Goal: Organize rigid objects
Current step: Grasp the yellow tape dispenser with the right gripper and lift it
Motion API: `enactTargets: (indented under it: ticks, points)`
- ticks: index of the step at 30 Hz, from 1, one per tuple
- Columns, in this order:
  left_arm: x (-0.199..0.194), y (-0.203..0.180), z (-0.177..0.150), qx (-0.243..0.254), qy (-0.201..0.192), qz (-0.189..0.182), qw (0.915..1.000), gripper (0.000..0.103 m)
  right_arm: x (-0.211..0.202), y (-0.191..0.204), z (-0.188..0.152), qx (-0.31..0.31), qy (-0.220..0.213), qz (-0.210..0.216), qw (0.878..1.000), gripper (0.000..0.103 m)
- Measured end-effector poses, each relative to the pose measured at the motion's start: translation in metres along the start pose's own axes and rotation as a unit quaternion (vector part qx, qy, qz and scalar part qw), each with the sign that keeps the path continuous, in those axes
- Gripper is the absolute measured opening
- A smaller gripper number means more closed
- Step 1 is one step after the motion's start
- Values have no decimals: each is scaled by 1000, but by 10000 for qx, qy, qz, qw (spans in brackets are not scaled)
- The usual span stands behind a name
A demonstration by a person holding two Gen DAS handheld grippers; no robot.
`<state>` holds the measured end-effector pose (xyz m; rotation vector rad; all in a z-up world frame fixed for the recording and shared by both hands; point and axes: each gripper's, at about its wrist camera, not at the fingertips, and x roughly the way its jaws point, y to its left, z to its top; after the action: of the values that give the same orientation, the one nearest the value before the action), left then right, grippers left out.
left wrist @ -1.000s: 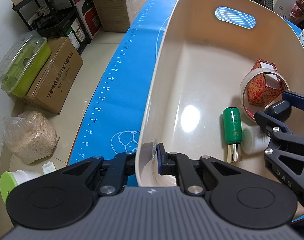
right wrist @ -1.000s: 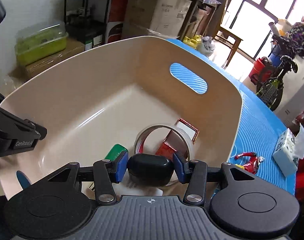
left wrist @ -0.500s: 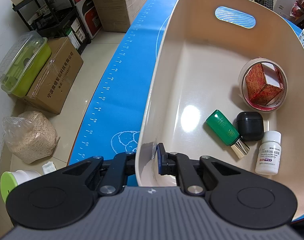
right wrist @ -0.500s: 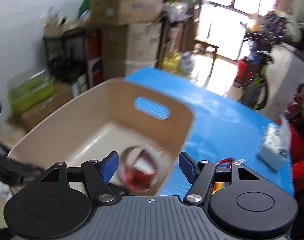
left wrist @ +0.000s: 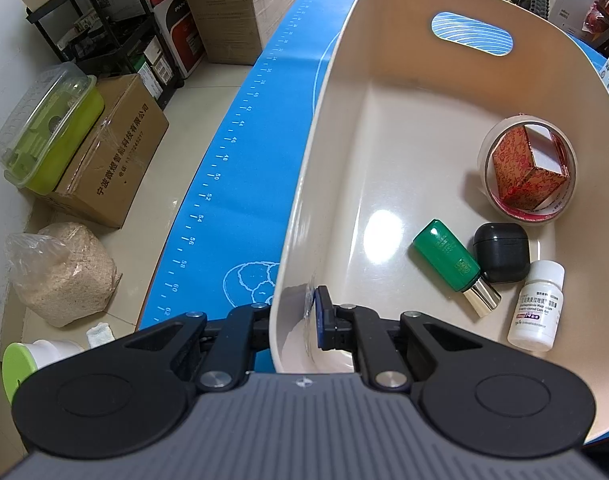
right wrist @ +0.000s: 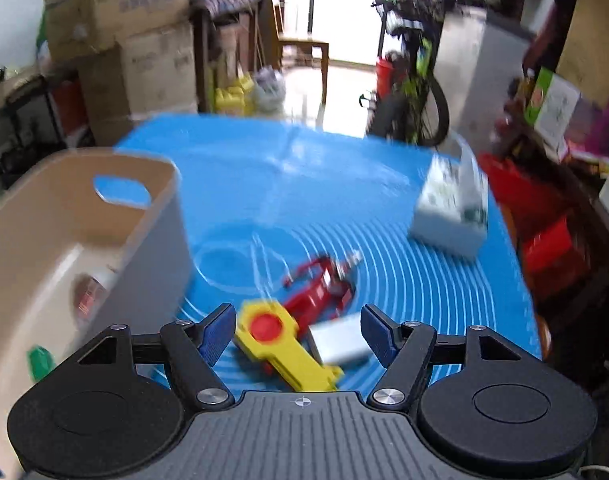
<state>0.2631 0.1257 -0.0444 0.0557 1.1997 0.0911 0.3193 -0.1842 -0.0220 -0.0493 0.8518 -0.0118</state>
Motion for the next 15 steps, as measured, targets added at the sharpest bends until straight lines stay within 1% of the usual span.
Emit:
enactTargets:
  ticks: [5,7,10,15]
  points:
    - [-1,-1,-1,21,-5,19,10000,14,25,-7,-19,-130,292,-74,9995,75]
    - [-1,-2,-1,20,-5,22,10000,14,31,-8,-23,-175,330,-108,9992,75]
    - [-2,-2,-1,34,-3,49,10000,14,31,-8,-23,-156,205,99,9996,75]
    - [-1,-2,0,49,3,73,10000,15,31,2,-11,-348,-7,391,9986,75]
